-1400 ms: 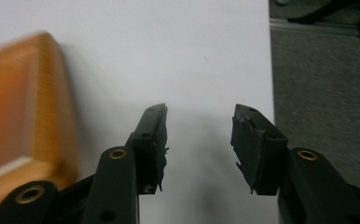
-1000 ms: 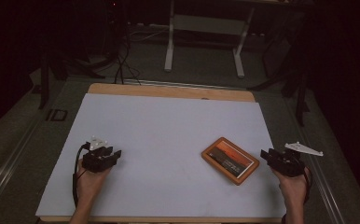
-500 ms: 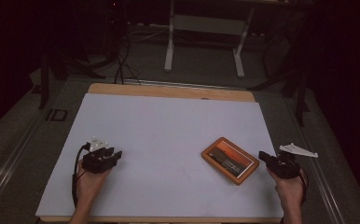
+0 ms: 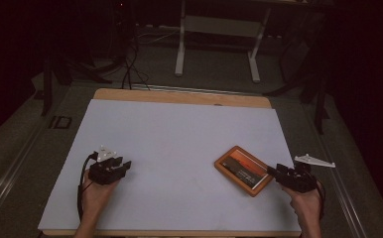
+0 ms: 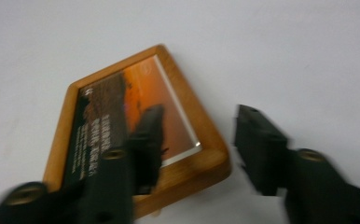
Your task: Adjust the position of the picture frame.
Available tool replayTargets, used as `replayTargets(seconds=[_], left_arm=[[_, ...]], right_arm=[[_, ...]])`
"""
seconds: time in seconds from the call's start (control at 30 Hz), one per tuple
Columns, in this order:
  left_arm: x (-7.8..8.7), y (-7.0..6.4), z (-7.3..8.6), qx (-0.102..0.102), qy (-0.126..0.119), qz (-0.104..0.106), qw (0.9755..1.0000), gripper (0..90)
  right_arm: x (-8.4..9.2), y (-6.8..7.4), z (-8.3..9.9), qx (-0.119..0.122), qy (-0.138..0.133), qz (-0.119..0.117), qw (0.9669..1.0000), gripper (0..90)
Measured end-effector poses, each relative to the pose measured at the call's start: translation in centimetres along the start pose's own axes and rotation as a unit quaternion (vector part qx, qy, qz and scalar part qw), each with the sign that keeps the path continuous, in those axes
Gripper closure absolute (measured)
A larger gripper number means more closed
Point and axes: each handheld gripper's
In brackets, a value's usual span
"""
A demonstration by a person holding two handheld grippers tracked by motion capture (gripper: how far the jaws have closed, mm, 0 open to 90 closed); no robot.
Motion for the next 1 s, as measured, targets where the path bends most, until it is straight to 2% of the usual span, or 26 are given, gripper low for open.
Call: replayTargets(seconds=[0.07, 0.17, 0.33, 0.43, 0.63, 0.77, 0.87, 0.9, 0.97, 1.0], left_arm=[[0.0, 0.0, 0.0, -0.001, 0.001, 0.000, 1.0000, 58.6], [-0.1, -0.1, 0.0, -0.004, 0.004, -0.001, 1.0000, 58.3], [-0.2, -0.2, 0.0, -0.007, 0.006, -0.001, 1.0000, 58.0], [-0.2, -0.2, 0.0, -0.008, 0.007, -0.003, 0.9999, 58.0], [-0.3, -0.3, 0.0, -0.011, 0.009, -0.003, 0.9999, 58.0], [-0.3, -0.4, 0.0, -0.012, 0.011, -0.004, 0.9999, 58.0], [-0.5, -0.5, 0.0, -0.015, 0.014, -0.003, 0.9998, 58.0], [-0.5, -0.5, 0.0, -0.015, 0.014, -0.003, 0.9998, 58.0], [-0.6, -0.6, 0.0, -0.017, 0.015, -0.003, 0.9997, 58.0], [-0.6, -0.6, 0.0, -0.018, 0.016, -0.004, 0.9997, 58.0]], right_arm=[[-0.2, 0.0, 0.2, -0.007, 0.006, 0.000, 1.0000, 36.7], [-0.7, -0.2, 0.6, -0.022, 0.024, -0.014, 0.9994, 27.4], [-1.5, -0.6, 1.4, -0.051, 0.040, -0.047, 0.9968, 22.9], [-1.9, -0.7, 1.8, -0.062, 0.053, -0.053, 0.9953, 22.1], [-2.5, -0.6, 2.1, -0.083, 0.069, -0.094, 0.9898, 24.9], [-2.5, -0.5, 2.2, -0.086, 0.070, -0.099, 0.9889, 27.3], [-2.0, -0.9, 2.4, -0.090, 0.061, -0.106, 0.9884, 37.0], [-2.0, -0.9, 2.4, -0.090, 0.061, -0.106, 0.9884, 37.0], [-1.6, -1.1, 2.5, -0.091, 0.054, -0.115, 0.9877, 42.8], [-1.4, -1.0, 2.5, -0.084, 0.052, -0.116, 0.9883, 43.9]])
Point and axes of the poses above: each handheld gripper's, and its own axes: x roughly backward along the jaws, z roughly out of its underside, y roughly to its left, and after that the axes turned 14 degrees about z, right-handed
